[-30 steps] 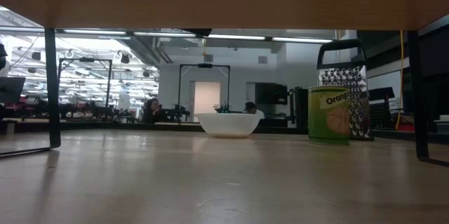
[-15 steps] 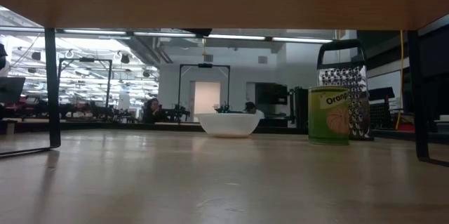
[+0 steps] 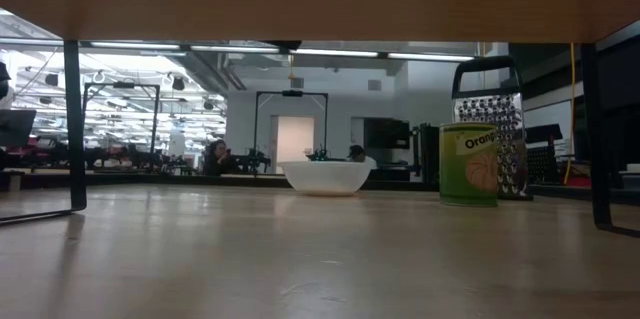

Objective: Pick and place cans onto a shelf
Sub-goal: Put the small canned oranges on the shelf

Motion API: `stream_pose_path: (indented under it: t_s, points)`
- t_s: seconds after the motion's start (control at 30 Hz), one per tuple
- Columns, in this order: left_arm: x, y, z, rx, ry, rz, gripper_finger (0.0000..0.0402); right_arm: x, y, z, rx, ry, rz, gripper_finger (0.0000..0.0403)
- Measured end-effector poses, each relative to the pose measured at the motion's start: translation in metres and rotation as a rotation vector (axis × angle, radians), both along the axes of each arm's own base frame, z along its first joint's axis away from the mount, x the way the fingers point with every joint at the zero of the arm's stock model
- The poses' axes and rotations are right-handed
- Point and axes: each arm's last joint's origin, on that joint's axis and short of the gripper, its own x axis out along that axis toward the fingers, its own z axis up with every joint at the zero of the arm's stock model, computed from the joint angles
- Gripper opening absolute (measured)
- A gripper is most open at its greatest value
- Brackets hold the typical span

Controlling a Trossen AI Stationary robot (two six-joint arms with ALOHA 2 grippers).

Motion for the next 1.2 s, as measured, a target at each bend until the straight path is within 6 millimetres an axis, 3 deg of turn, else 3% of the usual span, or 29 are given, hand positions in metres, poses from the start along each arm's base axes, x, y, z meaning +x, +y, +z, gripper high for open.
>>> stream_pose_path:
  t_s: [0.13, 0.3, 0.5, 0.67, 0.77, 0.9, 1.2]
  points:
    - [-0.009, -0.002, 0.013, 0.009, -0.048, 0.0, 0.0121, -0.003, -0.019, 0.007, -0.076, -0.041, -0.04, 0.0079]
    - [-0.031, -0.006, 0.037, 0.03, -0.14, -0.002, 0.0121, 0.001, -0.058, 0.01, -0.131, -0.043, -0.114, 0.0078]
    - [-0.073, -0.014, 0.061, 0.045, -0.186, -0.004, 0.0121, 0.005, -0.123, 0.002, -0.207, 0.028, -0.257, 0.0078]
    - [-0.118, -0.023, 0.069, 0.033, -0.144, -0.007, 0.0121, 0.004, -0.175, 0.0, -0.207, 0.047, -0.419, 0.0078]
    - [-0.14, -0.03, 0.063, 0.022, -0.155, -0.021, 0.0121, 0.003, -0.2, -0.004, -0.206, 0.069, -0.496, 0.0078]
    - [-0.158, -0.036, 0.041, 0.004, -0.189, -0.038, 0.0121, 0.007, -0.227, -0.015, -0.203, 0.101, -0.57, 0.0078]
    - [-0.171, -0.039, -0.009, 0.001, -0.3, -0.043, 0.0121, 0.03, -0.275, -0.058, -0.192, 0.175, -0.666, 0.0078]
